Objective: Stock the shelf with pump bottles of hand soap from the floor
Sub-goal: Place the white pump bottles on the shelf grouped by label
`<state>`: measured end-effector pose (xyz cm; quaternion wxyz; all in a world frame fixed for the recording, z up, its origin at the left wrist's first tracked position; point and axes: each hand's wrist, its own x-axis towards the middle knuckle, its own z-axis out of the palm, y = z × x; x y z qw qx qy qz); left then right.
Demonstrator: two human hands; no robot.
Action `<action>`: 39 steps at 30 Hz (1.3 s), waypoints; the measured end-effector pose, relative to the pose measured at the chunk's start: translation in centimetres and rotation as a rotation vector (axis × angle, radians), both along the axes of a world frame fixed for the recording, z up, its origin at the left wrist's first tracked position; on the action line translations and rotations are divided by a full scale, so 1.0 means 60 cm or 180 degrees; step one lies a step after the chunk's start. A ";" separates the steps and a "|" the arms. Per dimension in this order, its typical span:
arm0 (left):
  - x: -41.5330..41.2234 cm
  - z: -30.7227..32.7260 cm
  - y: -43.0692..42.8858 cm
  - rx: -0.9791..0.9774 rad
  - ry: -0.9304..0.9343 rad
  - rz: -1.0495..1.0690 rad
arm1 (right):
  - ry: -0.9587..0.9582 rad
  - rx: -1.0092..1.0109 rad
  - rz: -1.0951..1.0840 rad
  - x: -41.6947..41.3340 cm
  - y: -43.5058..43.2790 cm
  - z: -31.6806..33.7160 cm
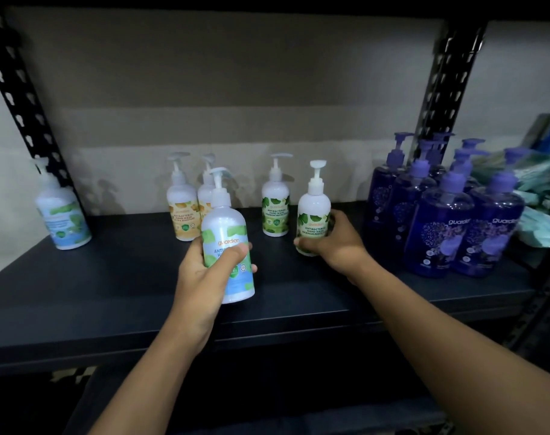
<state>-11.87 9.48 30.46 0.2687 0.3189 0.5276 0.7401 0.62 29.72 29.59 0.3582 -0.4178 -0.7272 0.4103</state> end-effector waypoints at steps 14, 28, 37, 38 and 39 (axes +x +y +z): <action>-0.008 -0.005 -0.011 -0.0010 0.0031 0.0104 | -0.0746 0.0359 -0.0480 -0.038 0.015 -0.007; -0.010 -0.006 -0.009 0.0009 0.0005 0.0089 | -0.0917 0.0343 -0.0666 -0.072 0.037 -0.007; -0.010 -0.008 -0.008 0.0029 -0.0007 0.0083 | -0.0972 0.0312 -0.0620 -0.073 0.037 -0.005; -0.009 -0.008 -0.007 0.0025 -0.0008 0.0085 | -0.0981 0.0309 -0.0620 -0.073 0.036 -0.006; -0.009 -0.008 -0.008 0.0024 -0.0010 0.0084 | -0.0986 0.0307 -0.0622 -0.072 0.035 -0.006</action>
